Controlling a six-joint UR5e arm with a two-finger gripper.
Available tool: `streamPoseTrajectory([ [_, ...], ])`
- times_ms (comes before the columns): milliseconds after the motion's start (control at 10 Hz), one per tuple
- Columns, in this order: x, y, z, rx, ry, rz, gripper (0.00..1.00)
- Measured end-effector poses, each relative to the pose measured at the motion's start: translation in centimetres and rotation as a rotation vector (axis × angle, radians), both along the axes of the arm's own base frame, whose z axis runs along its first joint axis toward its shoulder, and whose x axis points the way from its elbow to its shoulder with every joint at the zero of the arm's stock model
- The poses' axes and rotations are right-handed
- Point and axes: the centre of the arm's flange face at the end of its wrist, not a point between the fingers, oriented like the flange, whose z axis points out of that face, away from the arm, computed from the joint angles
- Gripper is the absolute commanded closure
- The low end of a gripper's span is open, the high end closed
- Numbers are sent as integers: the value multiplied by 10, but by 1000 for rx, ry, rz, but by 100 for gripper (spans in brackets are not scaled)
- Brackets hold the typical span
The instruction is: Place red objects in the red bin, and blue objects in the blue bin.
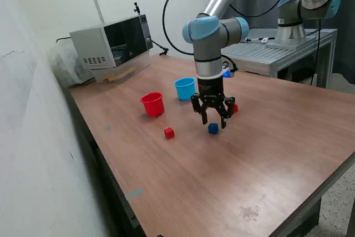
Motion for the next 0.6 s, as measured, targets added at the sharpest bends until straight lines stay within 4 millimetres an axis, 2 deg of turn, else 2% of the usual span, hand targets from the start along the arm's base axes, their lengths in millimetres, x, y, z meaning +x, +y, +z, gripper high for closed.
streamPoseTrajectory([
  [600,3,1,-4,0,-12,30,100],
])
